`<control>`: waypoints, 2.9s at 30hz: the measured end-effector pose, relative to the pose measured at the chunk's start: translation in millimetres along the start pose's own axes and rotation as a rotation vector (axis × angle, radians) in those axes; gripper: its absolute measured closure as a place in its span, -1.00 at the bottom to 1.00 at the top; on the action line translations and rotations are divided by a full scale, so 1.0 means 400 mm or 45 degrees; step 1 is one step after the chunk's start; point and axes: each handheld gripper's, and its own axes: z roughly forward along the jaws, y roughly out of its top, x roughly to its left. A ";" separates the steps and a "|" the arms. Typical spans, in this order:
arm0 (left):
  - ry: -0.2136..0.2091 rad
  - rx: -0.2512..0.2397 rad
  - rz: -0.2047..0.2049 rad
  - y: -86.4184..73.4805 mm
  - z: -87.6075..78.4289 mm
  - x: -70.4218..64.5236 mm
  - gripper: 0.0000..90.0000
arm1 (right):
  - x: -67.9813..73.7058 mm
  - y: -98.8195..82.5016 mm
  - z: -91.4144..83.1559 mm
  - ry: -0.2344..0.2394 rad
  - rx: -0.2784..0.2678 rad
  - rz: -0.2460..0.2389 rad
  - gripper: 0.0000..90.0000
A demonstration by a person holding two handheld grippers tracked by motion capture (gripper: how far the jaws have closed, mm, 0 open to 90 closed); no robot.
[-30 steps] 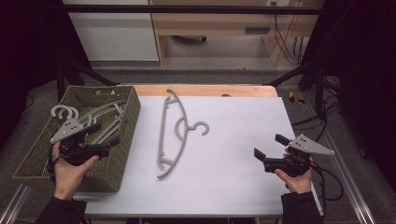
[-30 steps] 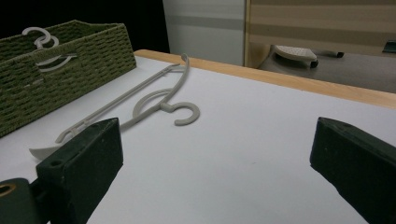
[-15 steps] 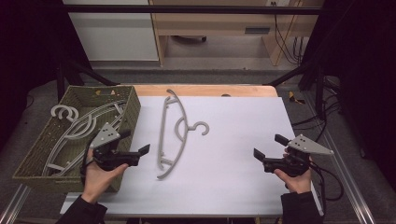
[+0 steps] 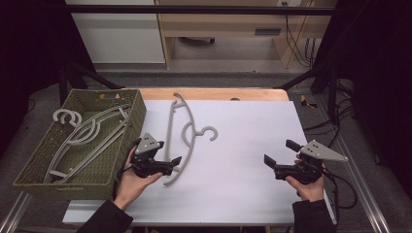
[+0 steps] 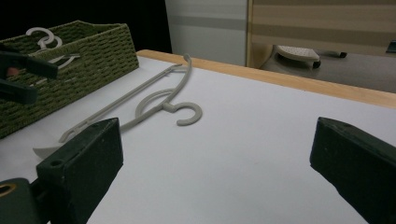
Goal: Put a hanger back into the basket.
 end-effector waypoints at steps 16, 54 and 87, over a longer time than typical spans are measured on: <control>0.024 0.234 0.007 -0.049 0.142 0.004 -0.18 | 0.005 -0.003 0.011 0.007 0.015 0.001 -0.93; -0.023 0.500 0.103 -0.112 0.111 -0.026 0.70 | 0.003 0.000 0.002 0.011 0.001 -0.004 -0.93; -0.032 0.485 0.079 -0.091 0.150 -0.026 0.75 | 0.005 0.000 0.003 0.011 0.002 -0.007 -0.93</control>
